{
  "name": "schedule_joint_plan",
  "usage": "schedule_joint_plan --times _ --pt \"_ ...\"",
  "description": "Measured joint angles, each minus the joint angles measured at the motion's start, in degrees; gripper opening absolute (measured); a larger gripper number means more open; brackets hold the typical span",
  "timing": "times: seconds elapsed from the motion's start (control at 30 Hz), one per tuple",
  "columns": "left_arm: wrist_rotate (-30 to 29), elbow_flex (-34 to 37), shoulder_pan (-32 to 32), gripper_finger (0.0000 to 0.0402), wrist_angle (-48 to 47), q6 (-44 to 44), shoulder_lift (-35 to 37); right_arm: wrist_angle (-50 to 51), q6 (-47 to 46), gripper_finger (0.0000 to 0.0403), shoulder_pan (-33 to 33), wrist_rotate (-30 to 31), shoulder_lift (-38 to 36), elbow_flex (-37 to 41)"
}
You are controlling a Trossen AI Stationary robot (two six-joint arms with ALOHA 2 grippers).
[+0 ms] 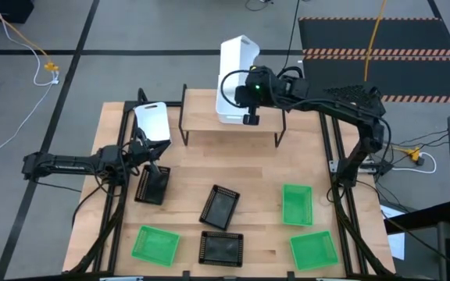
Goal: Stack baskets on shelf by color
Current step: Stack the right white bin on top of the other white bin on the shelf
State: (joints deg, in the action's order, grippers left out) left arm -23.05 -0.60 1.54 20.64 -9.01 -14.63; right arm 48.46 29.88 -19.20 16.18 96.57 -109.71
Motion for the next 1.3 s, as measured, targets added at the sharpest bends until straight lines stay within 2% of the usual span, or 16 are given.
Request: schedule_joint_plan --times 0.13,0.37,0.93,1.1,1.3 --pt "0.00 0.00 0.00 0.0035 0.01 0.23 0.00 1.39 -2.10 0.0000 0.07 -0.29 -0.48 -0.50" --pt "-0.02 0.00 0.00 0.0035 0.07 0.07 0.00 5.57 -6.14 0.0000 0.02 -9.04 -0.52 -0.37" --pt "-0.04 0.00 0.00 0.0035 0.09 -0.20 0.00 7.27 -8.13 0.0004 0.04 -8.78 -0.52 -0.35" --pt "-0.04 0.00 0.00 0.0035 0.06 -0.11 0.00 7.07 -8.85 0.0038 0.02 -8.74 -0.52 -0.35" --pt "-0.04 0.00 0.00 0.0035 0.05 -0.09 0.00 5.22 -8.40 0.0104 0.04 -8.72 -0.79 -0.31"
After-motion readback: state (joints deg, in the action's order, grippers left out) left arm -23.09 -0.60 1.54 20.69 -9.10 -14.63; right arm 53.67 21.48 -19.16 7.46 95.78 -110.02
